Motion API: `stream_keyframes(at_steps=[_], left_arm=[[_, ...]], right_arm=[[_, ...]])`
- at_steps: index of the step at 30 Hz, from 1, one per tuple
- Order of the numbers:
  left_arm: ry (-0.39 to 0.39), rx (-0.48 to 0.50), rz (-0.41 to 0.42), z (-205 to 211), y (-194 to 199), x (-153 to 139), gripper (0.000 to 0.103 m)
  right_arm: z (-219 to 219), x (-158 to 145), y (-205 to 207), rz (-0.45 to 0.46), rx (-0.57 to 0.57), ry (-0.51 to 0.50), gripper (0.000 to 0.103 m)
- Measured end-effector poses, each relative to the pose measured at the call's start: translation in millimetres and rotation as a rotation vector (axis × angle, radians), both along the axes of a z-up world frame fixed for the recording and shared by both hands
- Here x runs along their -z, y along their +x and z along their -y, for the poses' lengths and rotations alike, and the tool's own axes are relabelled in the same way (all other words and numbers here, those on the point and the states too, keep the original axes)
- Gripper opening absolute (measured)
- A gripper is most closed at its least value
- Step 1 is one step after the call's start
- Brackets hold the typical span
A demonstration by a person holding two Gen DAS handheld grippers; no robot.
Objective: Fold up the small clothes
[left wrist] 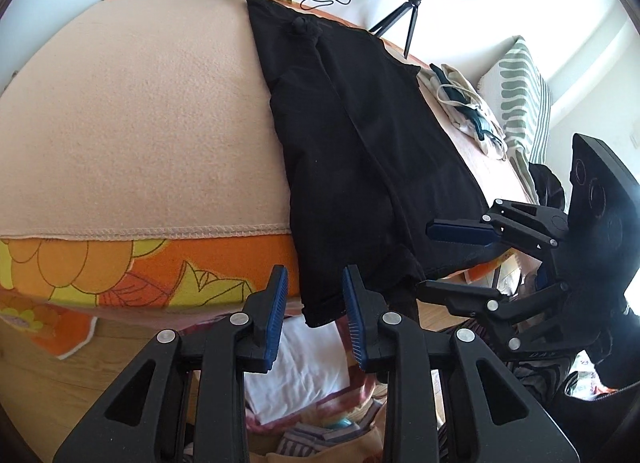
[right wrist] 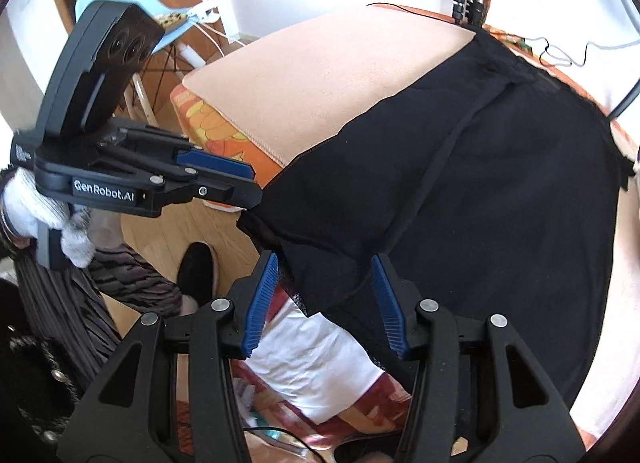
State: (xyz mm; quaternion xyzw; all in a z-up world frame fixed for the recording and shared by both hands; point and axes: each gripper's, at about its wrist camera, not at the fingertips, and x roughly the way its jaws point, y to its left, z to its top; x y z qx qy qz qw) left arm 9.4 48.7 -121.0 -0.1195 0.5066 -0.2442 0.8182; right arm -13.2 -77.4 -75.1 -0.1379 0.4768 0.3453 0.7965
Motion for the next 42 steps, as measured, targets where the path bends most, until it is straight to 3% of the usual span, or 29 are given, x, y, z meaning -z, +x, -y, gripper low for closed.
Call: stream_keyframes(at_steps=[3,5,9,14,18,26,33,34,37,42], left_arm=[[-0.035,0.038,-0.053,1.9,-5.6,8.1,0.026],[-0.032,0.081,-0.07,7.9,-14.4,11.7,0.026],[0.021,0.135,-0.071,17.7,-27.3,17.8,0.026],[0.048,0.093,-0.026,8.9,-26.9,10.5,0.026],[0.085,0.091,0.022,9.3,-26.1,4.9,0.026],[0.114,0.072,0.085,5.1,-30.0,-10.3,0.026],[0.071,0.025,0.155,3.6,-28.3,-34.2,0.026],[0.07,0.029,0.167,7.4,-27.9,-36.6,0.026],[0.083,0.043,0.2,23.4,-25.7,-40.6,0.026],[0.033,0.08,0.198,59.0,-15.9,-40.7,0.026]], right_arm=[[-12.9,10.0,-8.3,0.042,-0.029,-0.084,0.049],[-14.7,12.8,-10.7,0.05,-0.044,-0.115,0.011],[-4.7,11.4,-11.6,0.059,-0.031,-0.132,0.009],[14.5,7.3,-5.7,0.005,0.002,-0.055,0.009],[17.6,6.9,-4.3,-0.023,0.02,-0.022,0.011],[18.7,-1.4,-15.9,-0.101,-0.069,0.077,0.011],[55.8,-24.6,-2.8,-0.062,0.073,0.169,0.012],[62.3,-28.1,-0.5,-0.055,0.099,0.178,0.018],[86.9,-41.7,3.1,-0.005,0.18,0.205,0.054],[134.6,-65.9,2.3,0.053,0.287,0.26,0.056]])
